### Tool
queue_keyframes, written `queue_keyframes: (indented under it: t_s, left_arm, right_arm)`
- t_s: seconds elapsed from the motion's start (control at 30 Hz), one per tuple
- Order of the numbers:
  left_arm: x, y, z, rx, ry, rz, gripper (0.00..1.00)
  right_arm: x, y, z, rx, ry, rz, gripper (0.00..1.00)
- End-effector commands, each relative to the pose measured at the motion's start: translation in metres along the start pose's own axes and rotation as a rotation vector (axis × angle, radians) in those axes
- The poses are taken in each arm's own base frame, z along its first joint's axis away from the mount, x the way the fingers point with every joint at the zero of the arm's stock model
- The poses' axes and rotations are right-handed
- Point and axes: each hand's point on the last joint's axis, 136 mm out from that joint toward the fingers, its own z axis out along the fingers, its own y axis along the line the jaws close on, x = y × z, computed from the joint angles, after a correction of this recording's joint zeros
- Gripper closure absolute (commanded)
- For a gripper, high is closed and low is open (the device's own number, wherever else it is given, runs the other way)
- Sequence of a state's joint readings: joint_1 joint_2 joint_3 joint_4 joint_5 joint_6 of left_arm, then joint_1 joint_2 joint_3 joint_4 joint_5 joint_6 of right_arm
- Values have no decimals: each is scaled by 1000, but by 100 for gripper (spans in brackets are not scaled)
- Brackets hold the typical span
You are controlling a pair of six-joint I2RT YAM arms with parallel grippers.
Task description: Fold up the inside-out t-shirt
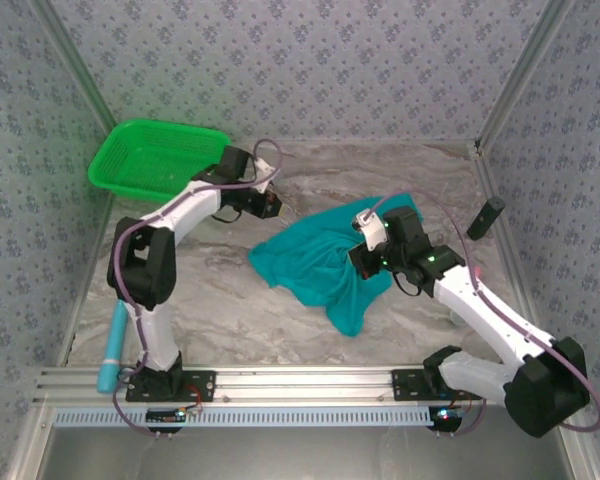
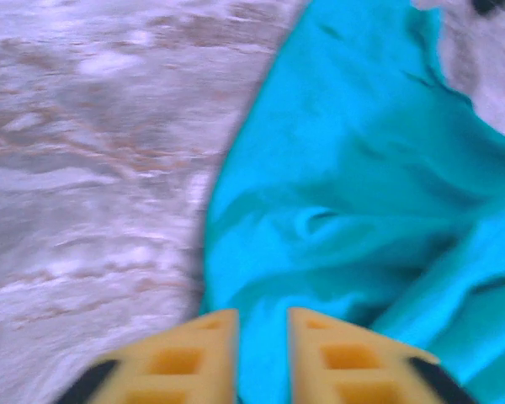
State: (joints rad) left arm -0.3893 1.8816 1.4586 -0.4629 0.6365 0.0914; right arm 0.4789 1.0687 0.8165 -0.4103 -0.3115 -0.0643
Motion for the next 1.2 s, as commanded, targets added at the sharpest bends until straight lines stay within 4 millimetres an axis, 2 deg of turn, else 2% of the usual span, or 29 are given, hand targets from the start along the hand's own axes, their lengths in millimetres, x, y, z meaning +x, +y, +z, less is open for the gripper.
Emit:
queue_keyframes:
  t_s: [0.0, 0.13, 0.33, 0.37, 0.4, 0.47, 0.5, 0.57, 0.63, 0.7, 0.77, 0.8, 0.9, 0.97, 1.1, 1.17]
  left_arm:
    - [13, -99, 16, 223, 29, 177, 59]
    - [18, -143, 42, 285, 32, 272, 51]
    - [28, -154, 65, 362, 74, 268, 51]
    - [27, -150, 68, 342, 77, 261, 52]
    - [26, -146, 70, 334, 84, 249, 57]
    - [21, -137, 70, 327, 86, 213, 89]
    - [16, -127, 69, 309, 81, 177, 100]
    - [4, -103, 59, 264, 56, 82, 100]
    - [-10, -76, 37, 204, -5, -24, 100]
    - [-16, -48, 12, 135, -67, -120, 100]
    - [-2, -17, -8, 52, -80, -220, 100]
    - [11, -2, -14, 3, -70, -256, 100]
    - [58, 35, -16, -184, 11, -338, 100]
    - [82, 41, -9, -201, 47, -384, 100]
    - [131, 55, 3, -265, 131, -461, 96]
    - [145, 60, 3, -311, 168, -458, 95]
  right_arm:
    - [-11, 6, -5, -39, -20, -100, 100]
    - [-17, 5, -5, -48, -5, -121, 100]
    - [-16, 4, -7, -44, -17, -123, 100]
    - [-16, 3, -7, -45, -17, -120, 100]
    - [-16, 3, -7, -45, -17, -122, 100]
    - [-17, 3, -8, -45, -18, -121, 100]
    - [-17, 3, -8, -41, -16, -119, 100]
    - [-14, 3, -8, -36, -5, -131, 100]
    - [-8, 6, -7, -40, 16, -173, 100]
    - [-10, 20, -11, -94, 10, -222, 100]
    - [-15, 29, -17, -114, -6, -263, 100]
    - [-14, 29, -20, -108, 1, -285, 100]
    - [-1, 16, -18, -32, 75, -297, 100]
    - [17, 19, -15, -27, 184, -302, 100]
    - [60, 17, -13, 39, 409, -418, 100]
    - [79, 10, -10, 70, 499, -446, 100]
